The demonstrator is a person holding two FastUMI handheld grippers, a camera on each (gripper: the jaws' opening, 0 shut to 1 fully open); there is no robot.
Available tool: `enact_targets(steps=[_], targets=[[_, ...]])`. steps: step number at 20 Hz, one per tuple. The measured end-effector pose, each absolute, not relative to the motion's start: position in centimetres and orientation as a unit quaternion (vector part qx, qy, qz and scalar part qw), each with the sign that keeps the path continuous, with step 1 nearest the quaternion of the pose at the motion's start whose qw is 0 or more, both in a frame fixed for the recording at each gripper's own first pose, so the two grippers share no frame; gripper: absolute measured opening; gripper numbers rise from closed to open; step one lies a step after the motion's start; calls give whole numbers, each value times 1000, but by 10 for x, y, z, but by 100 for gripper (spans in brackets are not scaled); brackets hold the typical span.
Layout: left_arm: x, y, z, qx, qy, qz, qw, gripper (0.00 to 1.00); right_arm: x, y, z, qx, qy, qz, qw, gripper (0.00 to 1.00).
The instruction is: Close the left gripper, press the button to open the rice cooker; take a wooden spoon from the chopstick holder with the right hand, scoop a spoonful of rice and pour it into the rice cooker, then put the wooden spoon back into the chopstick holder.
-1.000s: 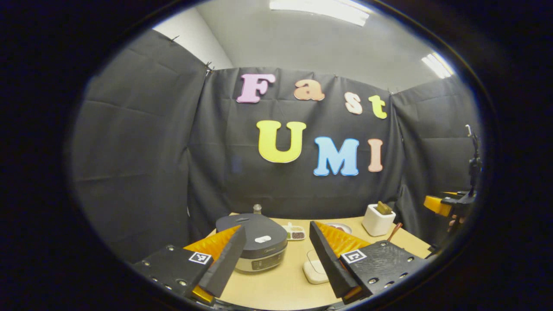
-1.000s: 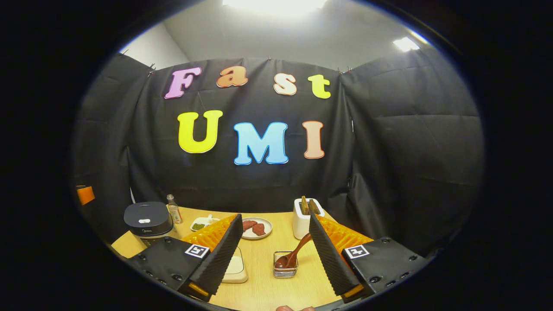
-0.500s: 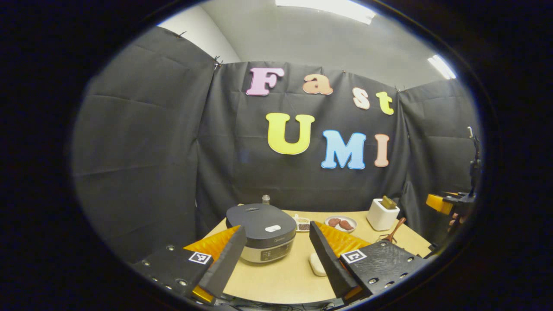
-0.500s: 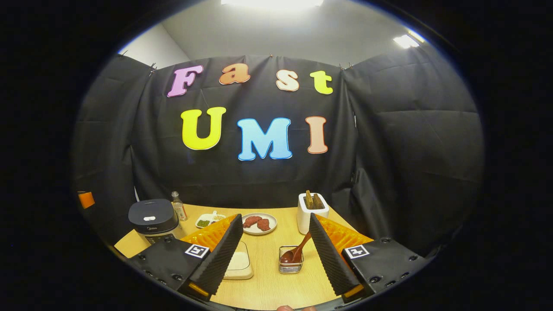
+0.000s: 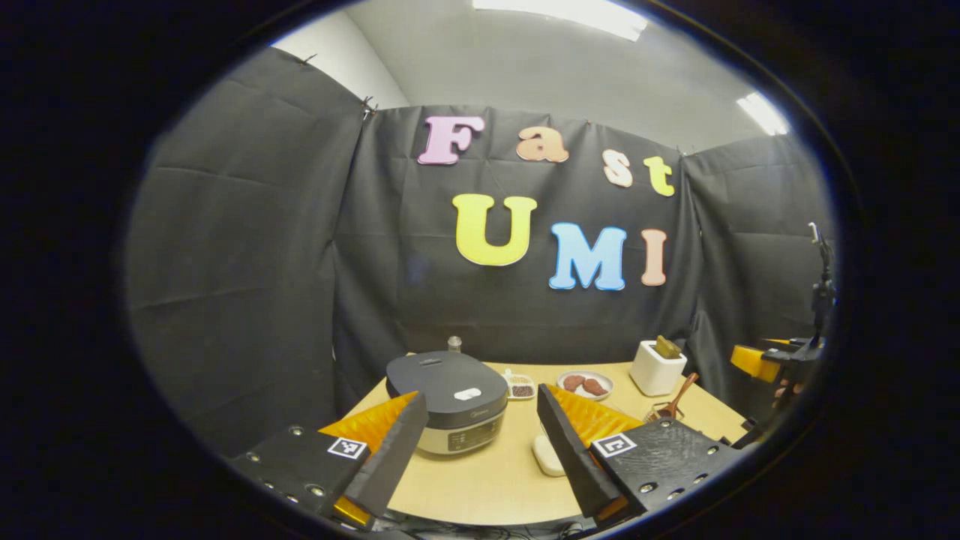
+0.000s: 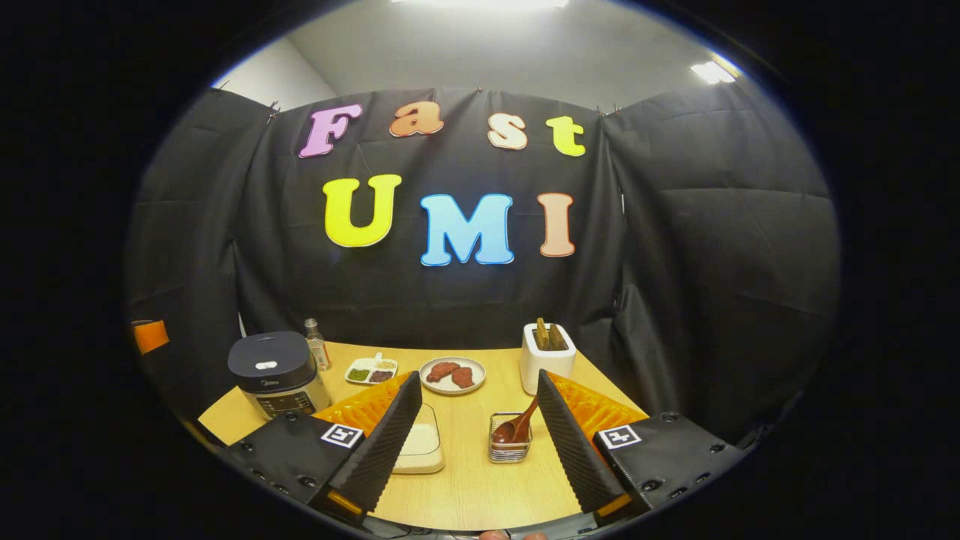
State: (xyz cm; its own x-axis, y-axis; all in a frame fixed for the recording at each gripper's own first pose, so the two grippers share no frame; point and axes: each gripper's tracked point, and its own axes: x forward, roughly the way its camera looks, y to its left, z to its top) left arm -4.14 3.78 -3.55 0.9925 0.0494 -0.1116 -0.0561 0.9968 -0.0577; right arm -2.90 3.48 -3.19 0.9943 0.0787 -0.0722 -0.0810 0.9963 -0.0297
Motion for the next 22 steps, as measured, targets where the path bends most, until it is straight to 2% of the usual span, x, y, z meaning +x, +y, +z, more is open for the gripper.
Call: enact_targets(steps=[3, 5, 7, 9, 11, 12, 14, 17, 18, 22], targets=[[-45, 48, -40, -37, 62, 27, 997, 93, -30, 44, -31, -25, 32, 51, 998, 98], [-44, 58, -47, -40, 78, 32, 996, 77, -30, 50, -31, -28, 29, 55, 998, 98], [-42, 63, -49, -41, 84, 33, 995, 77, -30, 54, -31, -27, 28, 57, 998, 98], [-36, 66, -52, -49, 92, 23, 994, 50, -31, 56, -32, -28, 32, 57, 997, 98], [-31, 55, -62, -55, 108, -4, 993, 48, -30, 57, -33, -28, 32, 56, 998, 98], [-34, 63, -60, -48, 112, 11, 993, 49, -30, 56, -32, -28, 30, 54, 998, 98], [-20, 73, -67, -51, 126, 27, 990, 7, -27, 52, -34, -27, 32, 44, 998, 98], [-7, 66, -68, -74, 142, 4, 987, 10, -26, 47, -41, -13, 43, 30, 999, 98], [4, 63, -73, -80, 153, -11, 985, 0, -26, 46, -48, -11, 49, 28, 998, 98], [54, 68, -89, -81, 191, -11, 978, 1, -20, 48, -71, -11, 88, 33, 996, 98]])
